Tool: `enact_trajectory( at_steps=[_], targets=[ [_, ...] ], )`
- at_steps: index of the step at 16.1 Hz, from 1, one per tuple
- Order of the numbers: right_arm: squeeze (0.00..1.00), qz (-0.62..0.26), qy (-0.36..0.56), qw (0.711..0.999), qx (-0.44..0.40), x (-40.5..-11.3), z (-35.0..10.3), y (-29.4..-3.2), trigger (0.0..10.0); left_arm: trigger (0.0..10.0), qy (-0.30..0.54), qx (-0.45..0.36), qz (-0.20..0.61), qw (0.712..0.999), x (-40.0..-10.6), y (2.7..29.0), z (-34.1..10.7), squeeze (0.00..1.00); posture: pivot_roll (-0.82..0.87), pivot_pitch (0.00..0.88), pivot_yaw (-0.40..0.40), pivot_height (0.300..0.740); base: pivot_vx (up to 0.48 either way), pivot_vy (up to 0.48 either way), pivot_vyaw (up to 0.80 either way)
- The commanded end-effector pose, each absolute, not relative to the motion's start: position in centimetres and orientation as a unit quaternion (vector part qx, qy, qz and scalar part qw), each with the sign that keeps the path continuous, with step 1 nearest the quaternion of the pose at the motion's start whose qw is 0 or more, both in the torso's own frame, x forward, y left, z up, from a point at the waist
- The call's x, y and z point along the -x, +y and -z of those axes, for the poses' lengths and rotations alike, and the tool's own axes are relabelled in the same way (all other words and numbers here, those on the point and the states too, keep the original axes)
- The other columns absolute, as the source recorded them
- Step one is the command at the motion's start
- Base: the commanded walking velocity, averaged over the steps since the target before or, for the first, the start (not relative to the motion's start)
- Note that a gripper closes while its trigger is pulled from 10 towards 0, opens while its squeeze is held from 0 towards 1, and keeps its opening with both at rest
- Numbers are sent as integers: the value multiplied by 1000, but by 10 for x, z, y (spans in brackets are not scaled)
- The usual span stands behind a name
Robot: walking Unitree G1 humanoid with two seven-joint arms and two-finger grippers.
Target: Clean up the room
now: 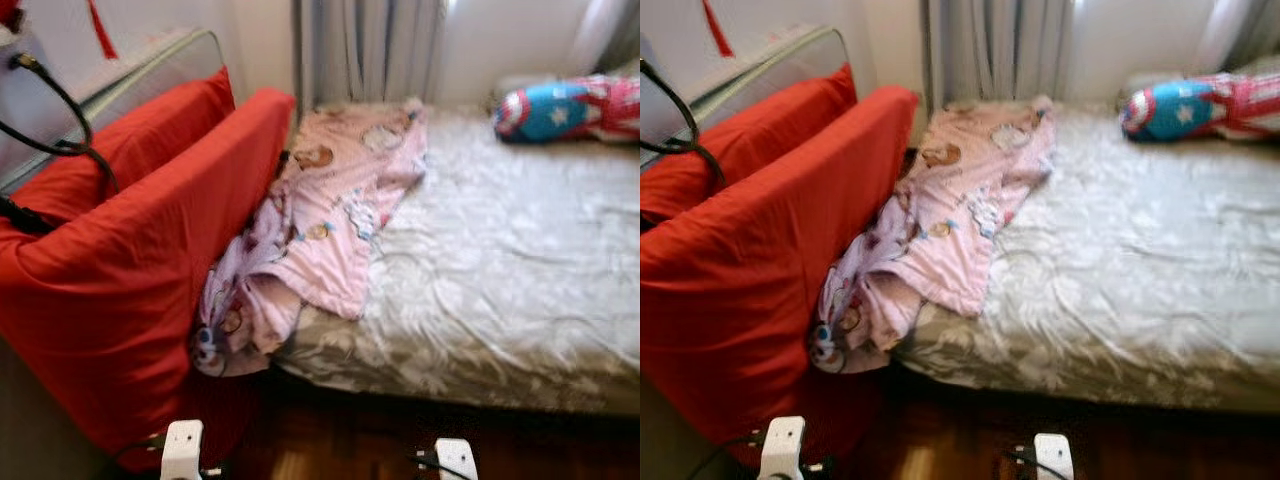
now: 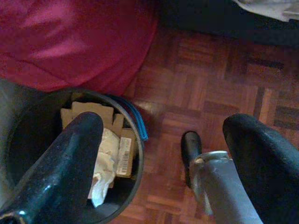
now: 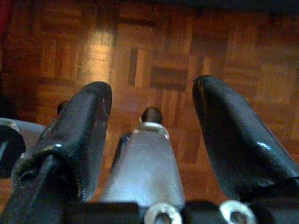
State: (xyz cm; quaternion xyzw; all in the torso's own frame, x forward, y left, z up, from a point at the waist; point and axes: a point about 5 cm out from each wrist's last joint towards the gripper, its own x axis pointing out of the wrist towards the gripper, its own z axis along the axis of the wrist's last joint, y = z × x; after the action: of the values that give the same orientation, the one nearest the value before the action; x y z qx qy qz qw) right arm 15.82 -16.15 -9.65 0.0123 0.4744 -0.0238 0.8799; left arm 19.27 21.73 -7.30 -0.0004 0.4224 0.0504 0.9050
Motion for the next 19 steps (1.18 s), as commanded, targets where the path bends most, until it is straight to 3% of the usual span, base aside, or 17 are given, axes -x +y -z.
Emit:
enact_trajectory(
  at_steps=[1,12,14,19],
  targets=[
    [0,27,474,880,-12,-160,96,-161,10000,10000,427,-3,-46,903,-190,216,75,0,-25,0,30,740,0,0,0],
    [0,15,477,879,-5,-158,97,-149,10000,10000,429,-7,-44,902,-190,216,75,0,-25,0,31,740,0,0,0],
    [0,14,477,879,2,-156,97,-158,10000,10000,432,-7,-44,901,-189,216,75,0,-25,0,32,740,0,0,0],
    [0,11,478,878,12,-157,97,-165,10000,10000,432,-5,-45,901,-189,216,75,0,-25,0,31,740,0,0,800]
  ],
)
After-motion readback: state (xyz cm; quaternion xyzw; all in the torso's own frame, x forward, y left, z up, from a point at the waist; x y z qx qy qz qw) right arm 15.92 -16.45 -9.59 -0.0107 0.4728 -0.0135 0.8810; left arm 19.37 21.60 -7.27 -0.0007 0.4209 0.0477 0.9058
